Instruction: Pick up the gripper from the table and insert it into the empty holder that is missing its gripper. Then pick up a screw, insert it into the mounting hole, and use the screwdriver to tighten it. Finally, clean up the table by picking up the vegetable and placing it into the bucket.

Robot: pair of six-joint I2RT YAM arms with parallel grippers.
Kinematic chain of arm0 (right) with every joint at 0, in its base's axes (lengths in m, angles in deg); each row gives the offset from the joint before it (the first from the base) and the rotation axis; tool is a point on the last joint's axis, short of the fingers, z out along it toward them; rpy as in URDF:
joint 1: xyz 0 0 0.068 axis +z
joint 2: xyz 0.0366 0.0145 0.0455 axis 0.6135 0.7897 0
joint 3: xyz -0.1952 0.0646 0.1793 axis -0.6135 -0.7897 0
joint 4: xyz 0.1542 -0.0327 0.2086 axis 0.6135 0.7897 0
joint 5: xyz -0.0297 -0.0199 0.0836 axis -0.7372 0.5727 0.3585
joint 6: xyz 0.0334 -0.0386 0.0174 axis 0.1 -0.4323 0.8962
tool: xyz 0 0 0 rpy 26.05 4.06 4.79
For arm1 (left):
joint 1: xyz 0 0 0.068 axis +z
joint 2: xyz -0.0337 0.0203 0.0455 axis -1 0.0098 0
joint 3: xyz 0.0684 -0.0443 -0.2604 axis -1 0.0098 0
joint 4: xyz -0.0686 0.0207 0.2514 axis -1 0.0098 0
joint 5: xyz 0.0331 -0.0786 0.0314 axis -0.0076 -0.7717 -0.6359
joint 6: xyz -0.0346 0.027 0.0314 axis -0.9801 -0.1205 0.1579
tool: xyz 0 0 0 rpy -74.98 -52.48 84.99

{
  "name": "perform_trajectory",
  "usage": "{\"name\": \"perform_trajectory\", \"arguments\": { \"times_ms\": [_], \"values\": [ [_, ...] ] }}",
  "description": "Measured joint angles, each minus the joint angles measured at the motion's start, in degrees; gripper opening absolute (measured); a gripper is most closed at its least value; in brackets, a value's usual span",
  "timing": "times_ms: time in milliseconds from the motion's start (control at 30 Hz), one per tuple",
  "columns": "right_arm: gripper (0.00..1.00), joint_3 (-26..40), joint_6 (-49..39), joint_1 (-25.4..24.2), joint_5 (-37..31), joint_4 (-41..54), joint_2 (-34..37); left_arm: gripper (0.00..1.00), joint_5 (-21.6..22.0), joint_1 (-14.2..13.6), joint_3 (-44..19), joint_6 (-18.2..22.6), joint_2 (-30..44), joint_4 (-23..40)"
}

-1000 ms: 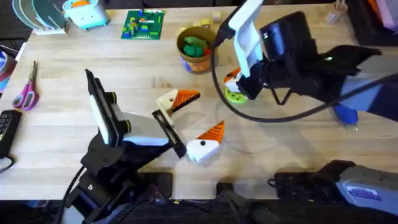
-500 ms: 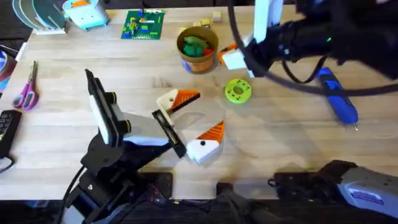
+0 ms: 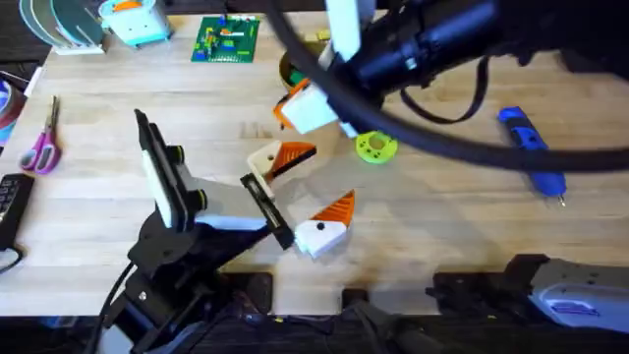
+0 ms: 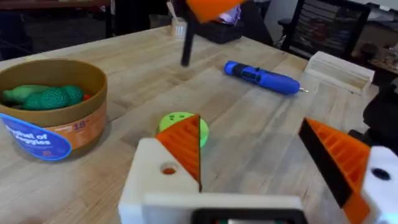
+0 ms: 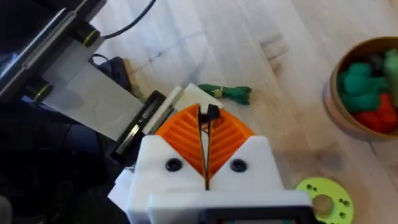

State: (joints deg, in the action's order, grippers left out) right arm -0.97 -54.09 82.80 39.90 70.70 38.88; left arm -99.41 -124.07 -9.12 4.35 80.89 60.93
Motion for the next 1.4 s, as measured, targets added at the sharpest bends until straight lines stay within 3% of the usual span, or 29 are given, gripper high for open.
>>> {"name": "perform_trajectory", "arguments": {
  "times_ms": [300,1400],
  "values": [
    [0.007,0.0,0.2,1.5,4.7,-0.5,5.0,0.993,0.0,0.0,0.0,0.0,0.0,0.0],
    [0.007,0.0,0.1,1.5,6.0,0.4,11.6,0.993,0.0,0.0,0.0,-0.4,0.0,0.1]
  ]
}}
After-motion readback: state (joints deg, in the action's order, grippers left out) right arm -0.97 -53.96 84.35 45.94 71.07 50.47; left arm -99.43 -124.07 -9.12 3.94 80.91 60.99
